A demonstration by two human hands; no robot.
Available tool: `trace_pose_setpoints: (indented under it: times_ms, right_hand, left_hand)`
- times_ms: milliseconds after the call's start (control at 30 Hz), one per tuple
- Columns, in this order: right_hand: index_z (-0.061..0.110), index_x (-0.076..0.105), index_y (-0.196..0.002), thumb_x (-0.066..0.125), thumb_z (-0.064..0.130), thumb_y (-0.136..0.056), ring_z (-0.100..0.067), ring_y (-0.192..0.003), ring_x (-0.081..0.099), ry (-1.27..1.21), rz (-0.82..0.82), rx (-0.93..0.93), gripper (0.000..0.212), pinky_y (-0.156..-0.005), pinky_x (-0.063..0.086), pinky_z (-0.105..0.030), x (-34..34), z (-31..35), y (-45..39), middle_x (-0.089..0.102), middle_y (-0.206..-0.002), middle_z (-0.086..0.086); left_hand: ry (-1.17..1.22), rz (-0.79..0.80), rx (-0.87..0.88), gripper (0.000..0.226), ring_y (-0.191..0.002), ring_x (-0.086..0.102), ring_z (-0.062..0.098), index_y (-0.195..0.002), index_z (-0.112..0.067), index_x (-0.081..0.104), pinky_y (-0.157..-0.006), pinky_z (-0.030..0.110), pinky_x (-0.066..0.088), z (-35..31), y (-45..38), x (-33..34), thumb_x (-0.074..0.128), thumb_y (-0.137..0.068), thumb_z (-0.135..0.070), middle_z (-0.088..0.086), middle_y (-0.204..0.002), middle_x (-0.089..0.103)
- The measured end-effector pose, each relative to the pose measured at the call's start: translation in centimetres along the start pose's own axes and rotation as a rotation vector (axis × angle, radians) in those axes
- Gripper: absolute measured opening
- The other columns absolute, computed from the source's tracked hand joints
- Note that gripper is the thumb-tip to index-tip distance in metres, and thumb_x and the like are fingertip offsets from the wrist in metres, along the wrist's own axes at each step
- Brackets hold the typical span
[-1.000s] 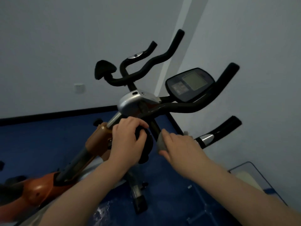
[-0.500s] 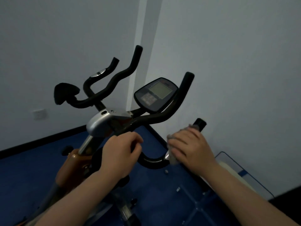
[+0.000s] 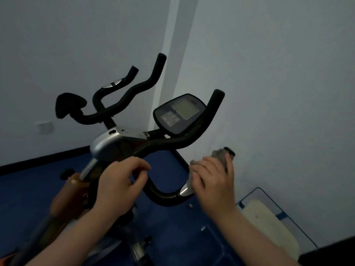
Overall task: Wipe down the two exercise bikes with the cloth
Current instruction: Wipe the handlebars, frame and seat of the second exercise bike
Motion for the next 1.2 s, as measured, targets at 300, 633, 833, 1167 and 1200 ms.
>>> trace_pose_setpoints:
  times_ms: [300,633,833,1167,1200]
  right_hand:
    - [0.019,0.070,-0.109,0.044,0.042,-0.094,-0.019,-0.109,0.059,0.008,0.196,-0.201,0.038,-0.118,0.018,-0.048,0.6,0.1,0.0,0.066,-0.109,0.003]
    - [0.022,0.068,-0.104,0.041,0.059,-0.089,-0.016,-0.080,0.063,-0.037,0.306,-0.473,0.048,-0.096,0.036,-0.040,2.9,4.7,0.0,0.067,-0.084,0.009]
    - [0.020,0.052,-0.058,0.036,0.054,-0.087,-0.023,-0.044,0.051,0.028,0.413,-0.429,0.047,-0.050,0.038,-0.035,3.8,7.7,0.2,0.050,-0.049,0.000]
    - [0.029,0.063,-0.088,0.045,0.058,-0.091,-0.006,-0.075,0.060,-0.383,0.815,-0.276,0.035,-0.070,0.052,-0.032,3.5,6.9,-8.9,0.064,-0.080,0.009]
    - [0.031,0.063,-0.090,0.044,0.059,-0.089,-0.005,-0.075,0.060,-0.434,0.781,-0.288,0.035,-0.070,0.053,-0.033,3.1,7.6,-10.2,0.065,-0.081,0.010]
  left_hand:
    - [-0.170,-0.151,-0.041,0.014,-0.082,0.055,0.009,-0.090,-0.020,0.066,-0.073,0.032,0.045,0.9,0.4,-1.7,0.053,-0.086,-0.025,-0.010,-0.088,0.060]
    - [-0.272,-0.331,-0.631,0.025,-0.087,0.055,0.018,-0.092,-0.024,0.057,-0.080,0.044,0.049,7.3,4.5,-4.7,0.049,-0.093,-0.048,-0.005,-0.099,0.049]
    - [-0.185,-0.302,-0.794,0.034,-0.077,0.053,0.012,-0.082,-0.027,0.049,-0.068,0.035,0.044,8.6,5.9,-4.2,0.042,-0.092,-0.059,-0.007,-0.089,0.045]
    - [-0.142,-0.266,-0.697,0.020,-0.071,0.050,0.007,-0.079,-0.023,0.051,-0.057,0.024,0.033,7.6,4.3,-4.0,0.044,-0.096,-0.030,-0.005,-0.085,0.047]
    - [-0.129,-0.267,-0.686,0.019,-0.072,0.050,0.007,-0.079,-0.023,0.051,-0.058,0.024,0.033,7.7,4.2,-3.9,0.044,-0.096,-0.029,-0.005,-0.086,0.047]
Point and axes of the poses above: each hand's wrist, its own y-axis away from the middle knuckle, its own x-axis out of the palm, z = x × y, the point moved 10 cm from there along -y, towards the middle knuckle
